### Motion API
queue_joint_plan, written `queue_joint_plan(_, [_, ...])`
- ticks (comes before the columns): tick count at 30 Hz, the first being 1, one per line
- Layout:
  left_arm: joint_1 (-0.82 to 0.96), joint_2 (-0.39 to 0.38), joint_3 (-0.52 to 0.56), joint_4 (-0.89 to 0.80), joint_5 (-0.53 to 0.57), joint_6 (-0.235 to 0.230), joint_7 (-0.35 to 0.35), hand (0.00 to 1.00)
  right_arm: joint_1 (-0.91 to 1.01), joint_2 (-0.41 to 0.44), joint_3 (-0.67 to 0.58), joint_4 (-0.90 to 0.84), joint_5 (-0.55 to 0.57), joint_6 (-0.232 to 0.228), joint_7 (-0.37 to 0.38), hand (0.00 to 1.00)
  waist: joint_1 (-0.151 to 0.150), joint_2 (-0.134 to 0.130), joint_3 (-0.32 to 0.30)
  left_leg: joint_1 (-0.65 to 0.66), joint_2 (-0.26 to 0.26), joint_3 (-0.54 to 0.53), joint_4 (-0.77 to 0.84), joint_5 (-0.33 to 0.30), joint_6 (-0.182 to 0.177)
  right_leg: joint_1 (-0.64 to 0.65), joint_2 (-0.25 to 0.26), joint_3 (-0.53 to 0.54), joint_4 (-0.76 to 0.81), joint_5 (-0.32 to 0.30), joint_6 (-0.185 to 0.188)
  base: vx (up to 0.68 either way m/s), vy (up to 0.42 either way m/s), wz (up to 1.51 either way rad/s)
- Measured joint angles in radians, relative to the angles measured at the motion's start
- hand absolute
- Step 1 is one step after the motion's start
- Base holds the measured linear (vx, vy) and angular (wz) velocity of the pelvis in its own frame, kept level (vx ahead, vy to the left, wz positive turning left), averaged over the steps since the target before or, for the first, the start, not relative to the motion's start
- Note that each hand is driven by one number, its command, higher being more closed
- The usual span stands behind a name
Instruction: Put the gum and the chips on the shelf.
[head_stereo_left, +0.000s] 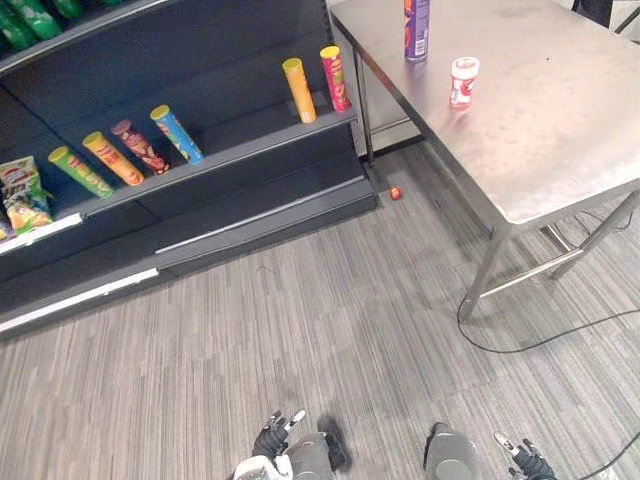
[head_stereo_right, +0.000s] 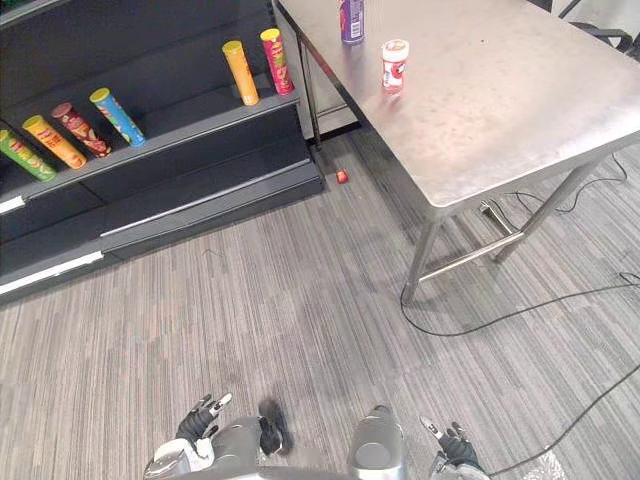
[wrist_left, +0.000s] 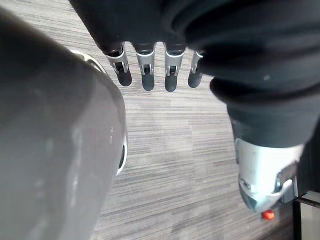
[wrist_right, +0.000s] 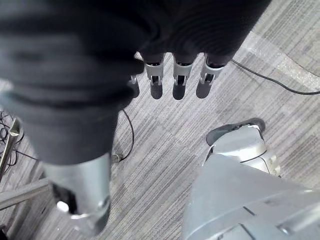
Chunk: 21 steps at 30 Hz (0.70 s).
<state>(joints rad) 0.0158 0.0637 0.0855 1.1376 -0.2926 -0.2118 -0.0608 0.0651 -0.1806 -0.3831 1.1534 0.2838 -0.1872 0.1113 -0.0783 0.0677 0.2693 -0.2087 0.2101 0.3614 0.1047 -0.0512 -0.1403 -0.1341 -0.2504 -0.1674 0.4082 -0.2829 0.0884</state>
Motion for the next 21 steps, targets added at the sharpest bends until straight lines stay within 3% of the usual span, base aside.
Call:
queue_joint_plan(1, [0.003,-0.003,0.001,0.003,-0.001,-0.003,0.002,0.00,-0.002,0.000,0.003,0.000,0.000,0.000,0.000,0.00,0.000,0.009,-0.002,-0.019,0.018,-0.015,0.007,-0.005,-0.005,0.003,0.002,0.016,0.000,-0.011,0.018,0.30,0.419,-0.52])
queue_joint_plan(2, [-0.001,-0.002,0.002,0.006,-0.001,-0.004,0.005,0.00,-0.005,-0.001,0.009,0.000,0.000,0.000,-0.001,0.00,0.001,0.012,0.000,-0.023,0.032,-0.003,0.051,0.039,-0.001,0.019,0.000,0.050,-0.005,-0.027,0.046,0.40,0.513,-0.60])
queue_joint_plan(4, [0.003,0.004,0.009,0.009,-0.001,-0.004,0.009,0.00,-0.001,0.021,0.020,0.003,-0.003,0.001,0.002,0.00,0.004,-0.013,-0.023,-0.019,0.011,0.057,0.133,0.022,0.035,0.070,-0.028,0.101,-0.081,-0.029,0.056,0.37,0.396,-0.41])
queue_joint_plan(5, [0.008,0.015,0.006,0.010,-0.001,-0.004,0.011,0.00,0.006,0.038,0.020,0.002,-0.009,0.002,0.003,0.00,0.001,-0.035,-0.048,-0.035,-0.018,0.067,0.181,-0.035,0.063,0.089,-0.050,0.133,-0.108,-0.023,0.060,0.46,0.294,-0.01])
queue_joint_plan(6, [0.009,0.031,-0.001,0.012,0.001,-0.003,0.013,0.00,0.016,0.059,0.017,0.003,-0.011,0.004,0.004,0.00,0.001,-0.067,-0.070,-0.041,-0.066,0.075,0.200,-0.072,0.077,0.103,-0.083,0.140,-0.118,0.005,0.072,0.55,0.350,0.07])
queue_joint_plan(7, [0.009,0.034,-0.002,0.014,0.001,-0.003,0.013,0.00,0.017,0.065,0.014,0.004,-0.011,0.006,0.004,0.00,0.000,-0.076,-0.078,-0.038,-0.084,0.082,0.204,-0.088,0.084,0.102,-0.101,0.155,-0.121,0.032,0.104,0.48,0.290,0.08])
queue_joint_plan(8, [0.009,0.039,-0.001,0.016,0.001,0.000,0.015,0.00,0.016,0.069,-0.001,0.004,-0.011,0.006,0.004,0.00,0.004,-0.077,-0.082,-0.013,-0.110,0.097,0.208,-0.103,0.098,0.096,-0.121,0.191,-0.090,0.068,0.107,0.46,0.320,-0.19])
queue_joint_plan(10, [0.014,0.031,-0.002,0.025,0.002,0.006,0.016,0.00,0.015,0.068,0.001,0.000,-0.011,0.006,0.004,0.00,0.010,-0.067,-0.089,0.057,-0.130,0.134,0.198,-0.122,0.127,0.042,-0.132,0.249,0.057,0.150,0.079,0.45,0.319,-0.36])
queue_joint_plan(12, [0.043,0.020,-0.032,0.025,0.005,0.008,0.015,0.00,0.021,0.068,0.033,-0.001,-0.012,0.008,0.003,0.00,0.002,-0.037,-0.101,0.182,-0.129,0.166,0.157,-0.124,0.131,-0.044,-0.127,0.246,0.286,0.371,0.027,0.50,0.321,-0.50])
queue_joint_plan(13, [0.049,0.020,-0.048,0.024,0.006,0.008,0.015,0.00,0.022,0.069,0.040,-0.001,-0.012,0.008,0.003,0.00,0.001,-0.026,-0.100,0.221,-0.131,0.176,0.129,-0.126,0.136,-0.074,-0.121,0.238,0.357,0.369,0.030,0.46,0.264,-0.53])
queue_joint_plan(14, [0.051,0.025,-0.064,0.025,0.009,0.012,0.015,0.00,0.020,0.075,0.040,-0.003,-0.012,0.008,0.003,0.00,0.000,-0.025,-0.097,0.296,-0.144,0.181,0.076,-0.127,0.137,-0.134,-0.117,0.195,0.512,0.330,0.018,0.29,0.141,-0.37])
queue_joint_plan(15, [0.047,0.028,-0.086,0.024,0.022,0.014,0.015,0.00,0.020,0.075,0.040,-0.007,-0.012,0.009,0.002,0.00,0.000,-0.025,-0.096,0.357,-0.156,0.184,0.033,-0.128,0.138,-0.180,-0.117,0.117,0.628,0.250,-0.012,0.35,0.120,-0.25])
queue_joint_plan(17, [0.041,0.025,-0.104,0.020,0.030,0.018,0.015,0.00,0.020,0.076,0.040,-0.019,-0.012,0.008,0.003,0.00,-0.003,-0.022,-0.093,0.406,-0.157,0.189,0.002,-0.128,0.138,-0.231,-0.115,-0.024,0.684,0.148,-0.052,0.31,0.045,-0.09])
queue_joint_plan(19, [0.028,0.017,-0.106,0.020,0.032,0.021,0.014,0.00,0.015,0.075,0.050,-0.045,-0.012,0.006,0.003,0.00,-0.003,-0.020,-0.074,0.442,-0.140,0.207,0.006,-0.128,0.138,-0.269,-0.092,-0.218,0.591,0.078,-0.084,0.35,-0.057,-0.07])
queue_joint_plan(20, [0.025,0.015,-0.099,0.021,0.033,0.024,0.013,0.00,0.012,0.075,0.060,-0.047,-0.012,0.005,0.003,0.00,-0.004,-0.021,-0.067,0.456,-0.134,0.209,0.005,-0.129,0.135,-0.275,-0.072,-0.286,0.479,0.076,-0.090,0.47,-0.176,-0.01])
queue_joint_plan(21, [0.028,0.019,-0.085,0.019,0.040,0.025,0.010,0.00,0.015,0.078,0.085,-0.046,-0.019,0.005,0.003,0.00,-0.003,-0.042,-0.069,0.479,-0.142,0.229,0.002,-0.143,0.101,-0.253,-0.024,-0.368,0.164,0.169,-0.077,0.51,-0.213,-0.12])
